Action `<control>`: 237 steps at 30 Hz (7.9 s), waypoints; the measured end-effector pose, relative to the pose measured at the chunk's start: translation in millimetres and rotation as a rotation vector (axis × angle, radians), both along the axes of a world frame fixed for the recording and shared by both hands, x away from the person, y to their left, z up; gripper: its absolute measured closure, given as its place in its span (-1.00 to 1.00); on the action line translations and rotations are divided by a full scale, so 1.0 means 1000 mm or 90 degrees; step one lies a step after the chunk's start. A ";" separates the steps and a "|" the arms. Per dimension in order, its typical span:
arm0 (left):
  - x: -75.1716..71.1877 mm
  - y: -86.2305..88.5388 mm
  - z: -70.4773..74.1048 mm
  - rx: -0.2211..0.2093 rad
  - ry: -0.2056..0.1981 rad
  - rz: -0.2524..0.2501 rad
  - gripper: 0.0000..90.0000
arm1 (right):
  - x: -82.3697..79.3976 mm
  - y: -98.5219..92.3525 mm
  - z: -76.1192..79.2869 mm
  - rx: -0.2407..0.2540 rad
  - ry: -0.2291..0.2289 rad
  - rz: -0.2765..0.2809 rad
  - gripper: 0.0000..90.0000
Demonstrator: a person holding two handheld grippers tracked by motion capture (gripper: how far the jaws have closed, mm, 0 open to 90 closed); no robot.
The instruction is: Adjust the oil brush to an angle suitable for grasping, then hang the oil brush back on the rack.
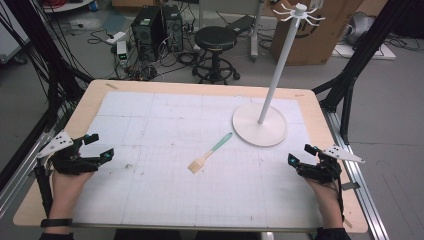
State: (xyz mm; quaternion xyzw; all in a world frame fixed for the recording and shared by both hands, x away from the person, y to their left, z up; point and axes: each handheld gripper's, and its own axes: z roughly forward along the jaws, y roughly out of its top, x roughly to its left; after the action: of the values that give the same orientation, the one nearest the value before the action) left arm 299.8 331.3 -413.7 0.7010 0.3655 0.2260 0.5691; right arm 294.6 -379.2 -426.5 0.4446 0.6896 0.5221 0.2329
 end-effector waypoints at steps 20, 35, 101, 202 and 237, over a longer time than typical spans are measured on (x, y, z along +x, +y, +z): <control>0.001 -0.005 0.002 -0.003 0.001 -0.015 -0.76 | 0.000 0.003 0.001 0.001 0.002 -0.002 -0.67; 0.001 -0.010 0.003 0.001 0.004 -0.020 -0.76 | 0.001 0.002 0.000 -0.006 -0.001 0.005 -0.67; 0.073 -0.255 0.016 0.093 0.087 -0.190 -0.69 | -0.001 -0.002 0.004 0.007 -0.007 0.005 -0.67; 0.066 -0.282 0.008 0.105 0.124 -0.126 0.83 | -0.002 -0.005 0.005 0.023 -0.006 0.004 -0.67; 0.084 -0.292 0.165 0.021 0.027 -0.193 0.83 | 0.000 -0.005 0.003 0.027 0.010 0.011 -0.66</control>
State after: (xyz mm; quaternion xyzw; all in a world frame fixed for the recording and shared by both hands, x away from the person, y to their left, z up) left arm 383.4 39.0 -248.8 0.7619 0.2641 0.1285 0.5773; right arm 294.4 -384.1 -423.2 0.4476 0.6839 0.5352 0.2132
